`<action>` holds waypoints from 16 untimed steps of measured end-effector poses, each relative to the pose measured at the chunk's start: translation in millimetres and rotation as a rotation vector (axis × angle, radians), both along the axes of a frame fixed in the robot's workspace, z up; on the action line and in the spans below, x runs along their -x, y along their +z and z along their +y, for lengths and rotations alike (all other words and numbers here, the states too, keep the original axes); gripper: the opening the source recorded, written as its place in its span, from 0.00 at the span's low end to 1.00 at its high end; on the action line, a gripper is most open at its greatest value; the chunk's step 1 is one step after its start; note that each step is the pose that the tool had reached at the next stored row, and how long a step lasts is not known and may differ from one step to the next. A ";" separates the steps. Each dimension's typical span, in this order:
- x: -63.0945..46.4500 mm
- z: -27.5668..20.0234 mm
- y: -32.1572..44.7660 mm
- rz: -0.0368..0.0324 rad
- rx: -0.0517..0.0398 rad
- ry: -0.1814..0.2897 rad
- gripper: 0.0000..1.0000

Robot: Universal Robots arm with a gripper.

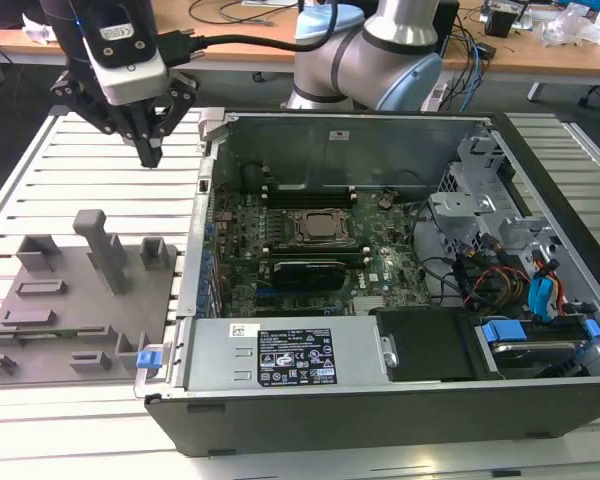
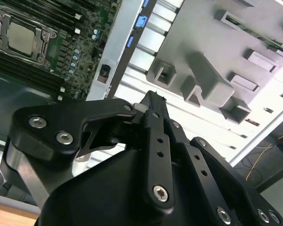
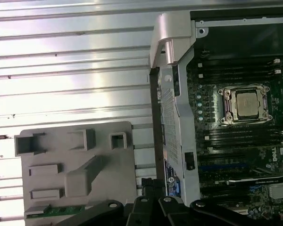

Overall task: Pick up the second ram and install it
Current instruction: 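Reach for the second ram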

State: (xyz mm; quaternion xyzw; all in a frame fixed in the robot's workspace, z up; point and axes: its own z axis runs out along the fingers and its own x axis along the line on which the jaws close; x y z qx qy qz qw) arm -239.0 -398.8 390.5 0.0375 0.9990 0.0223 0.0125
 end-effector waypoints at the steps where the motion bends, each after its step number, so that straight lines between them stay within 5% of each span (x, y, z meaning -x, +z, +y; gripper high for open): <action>1: 1.6 0.0 -0.1 -0.0001 -0.0001 0.000 0.11; 16: 46.3 0.0 -1.4 0.0000 0.0000 0.000 0.11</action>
